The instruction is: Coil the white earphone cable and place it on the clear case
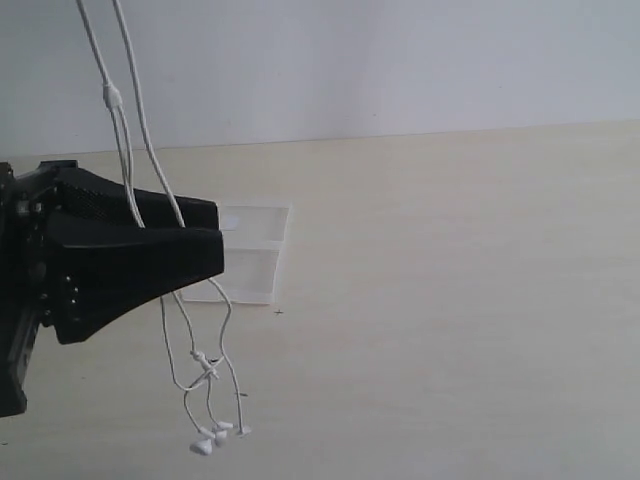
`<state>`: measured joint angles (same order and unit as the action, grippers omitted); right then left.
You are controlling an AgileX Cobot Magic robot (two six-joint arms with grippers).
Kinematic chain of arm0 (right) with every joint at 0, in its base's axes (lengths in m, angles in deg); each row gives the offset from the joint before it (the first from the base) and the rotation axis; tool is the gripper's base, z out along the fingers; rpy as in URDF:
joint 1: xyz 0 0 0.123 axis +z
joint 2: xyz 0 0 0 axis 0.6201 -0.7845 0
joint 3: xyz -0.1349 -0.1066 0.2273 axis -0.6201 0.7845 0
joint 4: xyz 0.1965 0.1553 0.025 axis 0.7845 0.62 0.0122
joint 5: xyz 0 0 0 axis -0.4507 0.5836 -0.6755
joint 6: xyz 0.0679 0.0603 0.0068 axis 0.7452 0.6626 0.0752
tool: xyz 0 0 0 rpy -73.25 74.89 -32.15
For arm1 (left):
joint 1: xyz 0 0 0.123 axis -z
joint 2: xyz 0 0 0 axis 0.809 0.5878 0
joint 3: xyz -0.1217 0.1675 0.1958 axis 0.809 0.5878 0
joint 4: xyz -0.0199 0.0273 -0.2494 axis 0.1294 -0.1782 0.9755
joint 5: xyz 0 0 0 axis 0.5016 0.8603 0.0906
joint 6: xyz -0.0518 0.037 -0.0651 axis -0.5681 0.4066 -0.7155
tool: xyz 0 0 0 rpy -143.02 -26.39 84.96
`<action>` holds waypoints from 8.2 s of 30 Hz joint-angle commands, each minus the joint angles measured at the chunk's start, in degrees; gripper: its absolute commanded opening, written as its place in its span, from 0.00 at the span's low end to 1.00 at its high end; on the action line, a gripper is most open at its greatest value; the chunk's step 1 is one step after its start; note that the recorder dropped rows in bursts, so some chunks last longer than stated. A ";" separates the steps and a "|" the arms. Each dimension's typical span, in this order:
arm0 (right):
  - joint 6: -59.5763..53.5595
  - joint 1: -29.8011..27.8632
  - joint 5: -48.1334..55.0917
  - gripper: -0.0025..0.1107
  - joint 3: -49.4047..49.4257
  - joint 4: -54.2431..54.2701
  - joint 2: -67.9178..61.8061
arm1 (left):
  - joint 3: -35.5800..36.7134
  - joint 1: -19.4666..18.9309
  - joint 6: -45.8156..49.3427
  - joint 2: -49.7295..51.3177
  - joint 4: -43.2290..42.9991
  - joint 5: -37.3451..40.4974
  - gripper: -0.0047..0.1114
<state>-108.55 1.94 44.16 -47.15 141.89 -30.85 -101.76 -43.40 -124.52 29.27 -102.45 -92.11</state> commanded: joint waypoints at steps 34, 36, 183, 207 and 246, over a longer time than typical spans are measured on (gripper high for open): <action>49.22 0.05 -7.98 0.02 -0.39 -59.47 9.95 | 0.17 -11.21 -9.23 -10.64 -10.38 -2.15 0.04; 52.66 0.05 -6.11 0.02 -0.39 -64.06 9.95 | 0.17 -11.98 -9.35 -11.58 -10.43 -3.27 0.04; -5.34 7.00 -4.24 0.70 30.95 -15.45 -15.96 | -5.70 -15.81 -31.27 -13.18 -13.11 0.07 0.04; -4.63 7.00 -11.98 0.78 31.05 -14.87 -13.38 | -5.70 -15.81 -32.29 -13.18 -12.07 0.42 0.04; -23.56 7.09 2.88 0.75 30.95 0.55 -19.08 | -5.70 -15.81 -32.29 -13.18 -12.54 0.80 0.04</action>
<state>-131.41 8.91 46.27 -15.92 141.91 -49.73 -107.18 -59.04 -156.49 16.36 -115.60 -91.46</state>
